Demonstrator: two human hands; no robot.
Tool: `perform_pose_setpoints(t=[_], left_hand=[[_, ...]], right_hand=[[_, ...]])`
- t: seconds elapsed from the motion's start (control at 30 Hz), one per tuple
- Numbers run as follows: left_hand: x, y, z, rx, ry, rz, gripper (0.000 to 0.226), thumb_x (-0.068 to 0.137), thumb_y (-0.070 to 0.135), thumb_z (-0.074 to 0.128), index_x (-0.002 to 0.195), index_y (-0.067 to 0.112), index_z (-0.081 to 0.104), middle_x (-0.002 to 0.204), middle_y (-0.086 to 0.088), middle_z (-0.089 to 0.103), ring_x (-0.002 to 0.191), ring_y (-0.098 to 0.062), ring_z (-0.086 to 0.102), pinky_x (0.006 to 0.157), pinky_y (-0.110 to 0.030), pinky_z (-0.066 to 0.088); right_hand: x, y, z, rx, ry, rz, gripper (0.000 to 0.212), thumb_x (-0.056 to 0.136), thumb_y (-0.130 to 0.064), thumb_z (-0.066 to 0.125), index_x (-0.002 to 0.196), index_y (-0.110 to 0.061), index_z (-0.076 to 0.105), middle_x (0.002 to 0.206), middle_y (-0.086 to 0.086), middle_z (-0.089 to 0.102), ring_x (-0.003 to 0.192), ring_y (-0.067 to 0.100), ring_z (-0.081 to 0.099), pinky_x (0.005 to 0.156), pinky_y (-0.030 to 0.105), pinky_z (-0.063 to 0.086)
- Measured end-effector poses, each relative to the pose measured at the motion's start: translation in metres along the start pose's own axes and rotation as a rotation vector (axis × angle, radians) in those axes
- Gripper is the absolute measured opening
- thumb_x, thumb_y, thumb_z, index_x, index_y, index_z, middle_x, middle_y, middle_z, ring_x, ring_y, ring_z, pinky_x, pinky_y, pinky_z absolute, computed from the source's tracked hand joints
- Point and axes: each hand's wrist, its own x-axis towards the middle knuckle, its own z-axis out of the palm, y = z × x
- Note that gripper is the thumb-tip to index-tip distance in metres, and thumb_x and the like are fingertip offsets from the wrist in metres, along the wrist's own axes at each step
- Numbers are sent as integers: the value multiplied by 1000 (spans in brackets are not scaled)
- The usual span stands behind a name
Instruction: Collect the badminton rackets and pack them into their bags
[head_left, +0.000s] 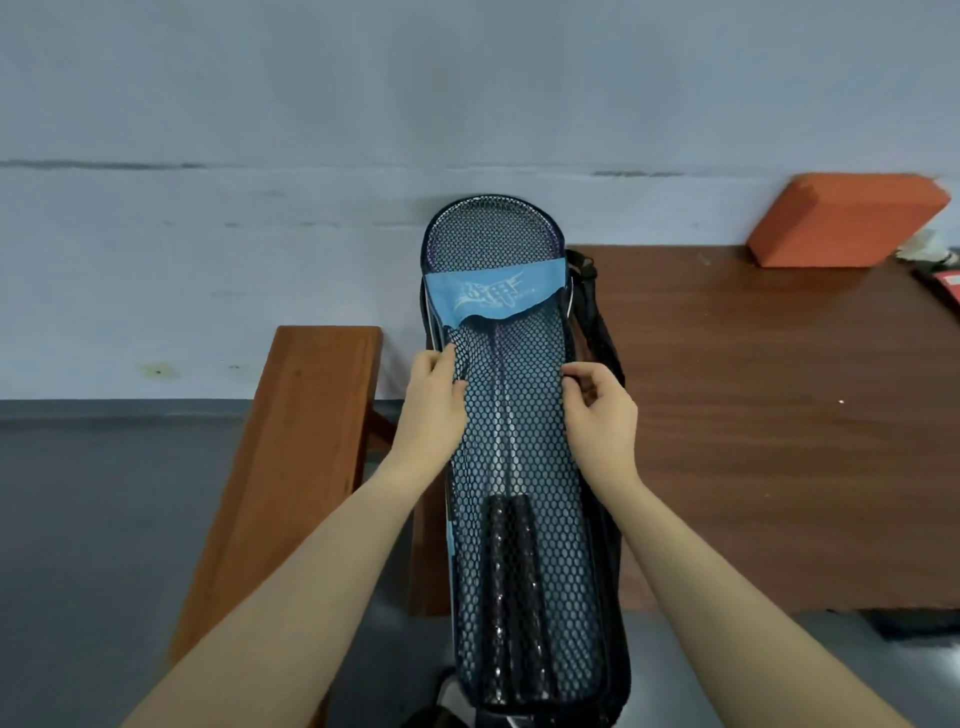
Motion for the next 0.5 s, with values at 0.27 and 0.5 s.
perform_pose_setpoints(t=[0.27, 0.5], left_hand=[[-15, -44, 20, 483, -159, -86, 52, 96, 29, 42, 143, 11, 27, 140, -18, 29, 117, -35, 40, 96, -44, 40], [-26, -44, 23, 584, -225, -79, 54, 98, 36, 34, 145, 13, 21, 154, -11, 13, 139, -29, 17, 110, -44, 17]], right_hand=[[0, 48, -1, -315, -188, 38, 25, 92, -34, 54, 116, -26, 52, 102, -7, 55, 85, 14, 54, 67, 31, 44], [1, 50, -4, -515, -339, 46, 31, 94, -36, 48, 124, -27, 50, 108, 5, 48, 84, 24, 56, 71, 39, 51]])
